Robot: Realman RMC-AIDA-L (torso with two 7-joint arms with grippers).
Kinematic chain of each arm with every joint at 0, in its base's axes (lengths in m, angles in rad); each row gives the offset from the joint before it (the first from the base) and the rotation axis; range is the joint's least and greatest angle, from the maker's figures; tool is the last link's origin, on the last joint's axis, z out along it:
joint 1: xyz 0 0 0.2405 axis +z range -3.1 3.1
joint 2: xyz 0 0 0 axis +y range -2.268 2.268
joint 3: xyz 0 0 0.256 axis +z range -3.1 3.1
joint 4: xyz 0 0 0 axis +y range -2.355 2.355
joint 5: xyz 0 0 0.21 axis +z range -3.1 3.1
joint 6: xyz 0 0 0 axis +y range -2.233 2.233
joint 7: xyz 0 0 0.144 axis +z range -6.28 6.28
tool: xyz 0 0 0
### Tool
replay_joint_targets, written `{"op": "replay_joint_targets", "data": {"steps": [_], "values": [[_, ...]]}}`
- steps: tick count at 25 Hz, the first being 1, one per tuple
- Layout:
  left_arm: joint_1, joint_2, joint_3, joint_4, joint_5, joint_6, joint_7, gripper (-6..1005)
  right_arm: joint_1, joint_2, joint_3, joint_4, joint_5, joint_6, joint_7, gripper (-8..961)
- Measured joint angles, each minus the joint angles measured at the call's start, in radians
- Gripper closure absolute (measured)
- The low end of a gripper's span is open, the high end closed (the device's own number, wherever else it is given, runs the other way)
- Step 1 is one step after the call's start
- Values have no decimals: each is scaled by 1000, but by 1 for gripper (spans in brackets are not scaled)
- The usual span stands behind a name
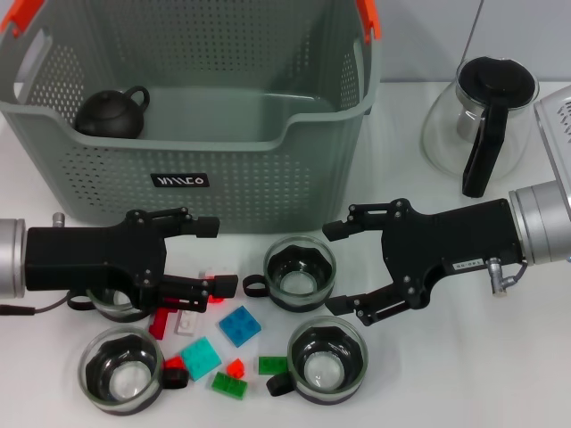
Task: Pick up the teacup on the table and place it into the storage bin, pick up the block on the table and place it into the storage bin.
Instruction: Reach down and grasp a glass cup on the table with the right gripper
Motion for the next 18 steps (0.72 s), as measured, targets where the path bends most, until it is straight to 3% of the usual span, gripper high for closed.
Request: {"op": "replay_joint_targets", "data": {"steps": [18], "values": [[8,-3,1,0,0,0,0,67,0,1,-2,0,0,-3,-4,7]]}}
